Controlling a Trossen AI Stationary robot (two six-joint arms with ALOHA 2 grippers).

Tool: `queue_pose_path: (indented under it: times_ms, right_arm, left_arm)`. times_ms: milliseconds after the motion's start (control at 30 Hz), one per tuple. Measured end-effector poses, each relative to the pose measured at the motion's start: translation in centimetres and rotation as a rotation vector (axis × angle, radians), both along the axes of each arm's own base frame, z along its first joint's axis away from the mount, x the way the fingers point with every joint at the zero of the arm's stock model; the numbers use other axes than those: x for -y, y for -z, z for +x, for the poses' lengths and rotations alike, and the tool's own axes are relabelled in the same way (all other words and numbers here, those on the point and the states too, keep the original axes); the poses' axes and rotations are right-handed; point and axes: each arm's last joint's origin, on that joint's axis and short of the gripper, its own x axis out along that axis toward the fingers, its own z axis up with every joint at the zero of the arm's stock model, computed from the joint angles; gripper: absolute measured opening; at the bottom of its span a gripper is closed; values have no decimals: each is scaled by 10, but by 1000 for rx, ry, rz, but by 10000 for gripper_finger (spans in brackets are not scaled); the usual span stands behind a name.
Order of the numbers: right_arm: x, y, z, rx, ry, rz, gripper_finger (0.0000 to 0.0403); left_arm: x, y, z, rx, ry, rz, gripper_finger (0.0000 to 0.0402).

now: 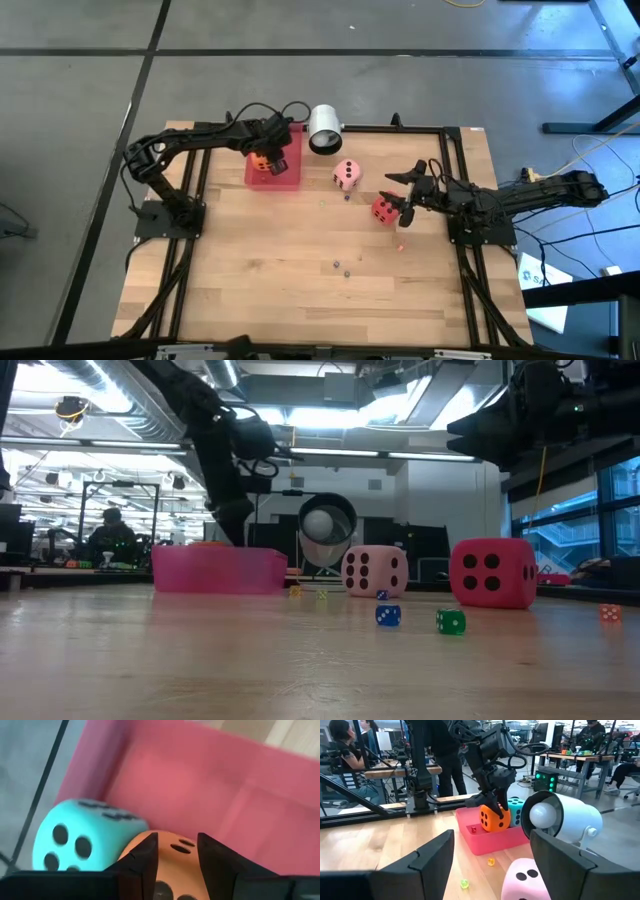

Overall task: Pick & Place Dice
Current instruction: Adjust the big orange dice, then put the big red dice into the red bin

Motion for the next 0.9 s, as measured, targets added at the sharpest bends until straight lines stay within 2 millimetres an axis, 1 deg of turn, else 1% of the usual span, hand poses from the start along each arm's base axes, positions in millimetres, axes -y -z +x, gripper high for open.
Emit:
queue_pose_path:
  times_ms: [133,267,367,500,567,667,800,900]
  right_arm:
    - [0,0,0,-1,0,1,261]
    - [0,0,0,1,0,6,261]
    - [0,0,0,6,0,22,261]
    - [0,0,0,9,-3,32,261]
    - [0,0,0,11,-3,45,261]
    - [-1,2,0,-1,-17,53,261]
    - [-2,2,0,-3,-52,54,261]
    - [-2,2,0,1,-57,66,261]
  left_arm:
    - [0,1,-2,-32,-10,8,127]
    - [0,0,-1,-23,-2,17,127]
    - [0,-5,3,22,26,50,127]
    - [5,-21,6,170,110,24,127]
    - [11,-31,5,242,155,-17,127]
    - [25,-47,1,307,201,-45,127]
    - [49,-64,0,361,267,-37,127]
    - [69,-72,2,399,338,-56,127]
